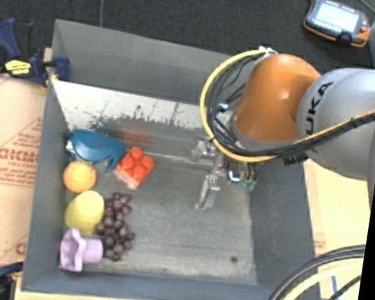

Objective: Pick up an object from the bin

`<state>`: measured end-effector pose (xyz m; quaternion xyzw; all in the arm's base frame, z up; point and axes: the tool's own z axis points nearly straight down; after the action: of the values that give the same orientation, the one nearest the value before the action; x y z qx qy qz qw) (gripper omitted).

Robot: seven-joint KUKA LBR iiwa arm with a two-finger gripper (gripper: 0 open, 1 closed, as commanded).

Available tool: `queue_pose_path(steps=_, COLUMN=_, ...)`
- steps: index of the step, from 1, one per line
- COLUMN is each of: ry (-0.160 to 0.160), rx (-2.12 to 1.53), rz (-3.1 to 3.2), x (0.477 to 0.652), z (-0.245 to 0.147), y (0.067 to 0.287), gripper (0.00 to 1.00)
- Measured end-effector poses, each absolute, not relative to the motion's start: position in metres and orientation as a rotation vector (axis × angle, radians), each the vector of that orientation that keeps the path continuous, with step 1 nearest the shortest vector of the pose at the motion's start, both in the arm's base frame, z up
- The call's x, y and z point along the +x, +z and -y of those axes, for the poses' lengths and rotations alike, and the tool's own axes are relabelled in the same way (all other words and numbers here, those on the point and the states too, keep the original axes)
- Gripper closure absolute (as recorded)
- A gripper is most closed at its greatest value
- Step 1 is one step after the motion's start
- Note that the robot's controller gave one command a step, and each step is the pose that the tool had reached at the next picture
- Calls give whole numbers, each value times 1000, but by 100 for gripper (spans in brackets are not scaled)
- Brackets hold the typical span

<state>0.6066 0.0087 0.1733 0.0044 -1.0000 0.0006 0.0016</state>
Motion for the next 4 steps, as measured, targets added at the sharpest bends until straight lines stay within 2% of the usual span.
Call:
queue_pose_path(steps=1, ry=1, rx=13, rz=3146, x=608, z=-9, y=178, gripper=0)
queue_pose_path(steps=2, ry=2, rx=264, rz=3142, x=655, z=-100, y=78, gripper=0)
queue_pose_path(steps=3, ry=4, rx=498, rz=3119, x=655, z=-117, y=156, gripper=0)
queue_pose_path(steps=4, ry=-1, rx=496, rz=3109, x=652, z=-133, y=101, gripper=0)
